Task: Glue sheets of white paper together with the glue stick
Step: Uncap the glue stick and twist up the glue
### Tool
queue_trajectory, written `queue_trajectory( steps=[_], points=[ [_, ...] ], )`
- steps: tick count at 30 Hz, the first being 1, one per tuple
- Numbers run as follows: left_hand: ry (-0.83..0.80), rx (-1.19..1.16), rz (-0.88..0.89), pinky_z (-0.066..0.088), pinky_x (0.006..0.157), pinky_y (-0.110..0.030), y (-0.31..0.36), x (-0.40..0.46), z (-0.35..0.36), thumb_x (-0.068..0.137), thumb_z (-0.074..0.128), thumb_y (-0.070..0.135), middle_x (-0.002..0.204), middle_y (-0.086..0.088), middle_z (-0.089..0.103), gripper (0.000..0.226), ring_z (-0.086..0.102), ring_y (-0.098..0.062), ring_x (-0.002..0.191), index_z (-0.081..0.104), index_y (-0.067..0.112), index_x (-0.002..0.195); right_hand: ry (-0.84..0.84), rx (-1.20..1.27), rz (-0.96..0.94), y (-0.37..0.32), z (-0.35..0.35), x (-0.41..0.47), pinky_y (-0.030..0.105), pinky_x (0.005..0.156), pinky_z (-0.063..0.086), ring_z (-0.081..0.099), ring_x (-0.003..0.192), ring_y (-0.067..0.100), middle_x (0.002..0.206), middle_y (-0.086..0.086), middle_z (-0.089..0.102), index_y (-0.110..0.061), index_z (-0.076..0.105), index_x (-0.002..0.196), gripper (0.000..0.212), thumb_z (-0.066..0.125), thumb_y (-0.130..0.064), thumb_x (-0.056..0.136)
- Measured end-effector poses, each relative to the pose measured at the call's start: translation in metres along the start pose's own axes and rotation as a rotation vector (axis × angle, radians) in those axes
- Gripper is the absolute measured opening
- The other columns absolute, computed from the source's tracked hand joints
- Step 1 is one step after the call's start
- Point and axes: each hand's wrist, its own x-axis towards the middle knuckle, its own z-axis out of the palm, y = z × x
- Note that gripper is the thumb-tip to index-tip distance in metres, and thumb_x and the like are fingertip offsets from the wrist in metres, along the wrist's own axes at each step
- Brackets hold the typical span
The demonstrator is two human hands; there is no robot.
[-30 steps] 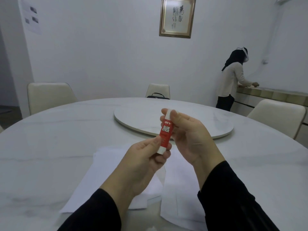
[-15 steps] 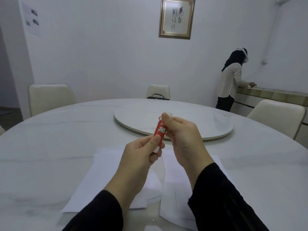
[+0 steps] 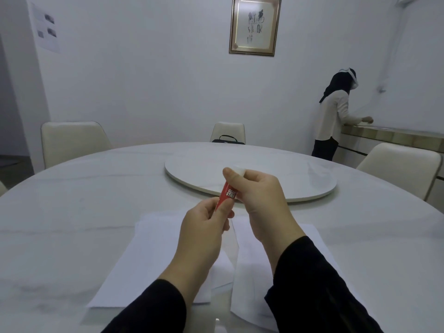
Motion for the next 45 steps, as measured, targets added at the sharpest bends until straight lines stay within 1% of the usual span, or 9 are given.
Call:
queue_trajectory(
  steps=[3,9,14,19,25,30,33,37,45],
  points=[
    [-0.073,-0.189,-0.121,0.047,0.066,-0.023,0.002,0.002,-0.002,0.089,0.057,0.034,0.067,0.003,0.06,0.025,0.049,-0.011,0.062,0.072,0.014,0.085,0.009,0.099,0.053,0.0,-0.003,0.002,0.036,0.082,0.051,0.056,0.07,0.02,0.063,0.003,0.058,0.001,0.068,0.073,0.021,0.075,-0.018,0.076],
    [-0.4,-0.702,-0.348,0.028,0.046,-0.018,0.01,0.002,-0.008,0.084,0.053,0.037,0.063,-0.002,0.049,0.035,0.04,-0.01,0.048,0.066,0.005,0.085,-0.184,0.352,0.113,-0.006,-0.012,0.001,0.023,0.057,0.048,0.052,0.054,0.014,0.059,0.0,0.057,-0.004,0.072,0.082,0.033,0.076,-0.028,0.06],
    [-0.085,-0.165,-0.115,0.044,0.054,-0.017,0.002,0.001,-0.002,0.09,0.052,0.041,0.064,0.005,0.057,0.036,0.048,-0.008,0.055,0.067,0.008,0.094,-0.01,0.124,0.096,0.0,-0.005,-0.002,0.033,0.069,0.054,0.06,0.066,0.022,0.065,0.004,0.062,-0.006,0.066,0.079,0.021,0.076,-0.024,0.076],
    [0.016,0.192,0.124,0.039,0.053,-0.014,-0.005,0.001,-0.001,0.09,0.046,0.047,0.057,0.011,0.05,0.03,0.044,-0.005,0.053,0.062,0.023,0.084,0.064,-0.014,0.112,-0.002,-0.002,-0.004,0.014,0.054,0.043,0.062,0.057,0.001,0.063,-0.005,0.066,-0.008,0.07,0.08,0.026,0.071,-0.034,0.081],
    [-0.34,-0.461,-0.302,0.029,0.042,-0.018,0.007,0.003,-0.008,0.088,0.048,0.043,0.055,0.003,0.042,0.038,0.034,-0.01,0.045,0.059,0.007,0.086,-0.013,0.054,0.077,-0.01,-0.012,-0.002,0.035,0.092,0.043,0.061,0.069,0.009,0.068,-0.004,0.067,-0.007,0.073,0.086,0.021,0.067,-0.027,0.083],
    [-0.544,-0.788,-0.505,0.025,0.042,-0.019,0.01,0.002,-0.014,0.084,0.052,0.04,0.052,0.006,0.038,0.035,0.031,-0.008,0.042,0.061,0.007,0.077,-0.078,0.154,0.015,-0.013,-0.014,0.0,0.033,0.082,0.049,0.063,0.07,0.01,0.066,-0.005,0.071,-0.012,0.072,0.075,0.016,0.063,-0.022,0.084],
    [-0.638,-0.871,-0.551,0.023,0.043,-0.019,0.008,-0.001,-0.019,0.083,0.054,0.039,0.05,0.008,0.038,0.032,0.032,-0.007,0.041,0.062,0.01,0.07,0.111,0.449,-0.053,-0.025,-0.042,0.01,0.022,0.066,0.045,0.057,0.065,0.01,0.062,-0.007,0.068,-0.012,0.067,0.082,0.013,0.06,-0.022,0.087],
    [-0.493,-0.884,-0.453,0.029,0.047,-0.021,0.005,0.002,-0.012,0.089,0.047,0.037,0.059,0.002,0.042,0.033,0.037,-0.011,0.049,0.062,0.008,0.082,0.031,0.241,-0.043,-0.01,-0.04,0.008,0.025,0.073,0.044,0.059,0.077,0.007,0.084,-0.01,0.07,-0.017,0.07,0.094,0.023,0.066,-0.032,0.077],
    [0.203,-0.642,-0.237,0.042,0.069,-0.022,-0.008,0.013,-0.013,0.096,0.048,0.028,0.085,0.0,0.06,0.024,0.052,-0.013,0.073,0.065,0.012,0.098,0.131,-0.275,0.131,0.012,-0.013,0.049,0.016,0.058,0.04,0.057,0.081,0.005,0.097,-0.003,0.066,-0.017,0.067,0.095,0.018,0.073,-0.018,0.078]
  ],
)
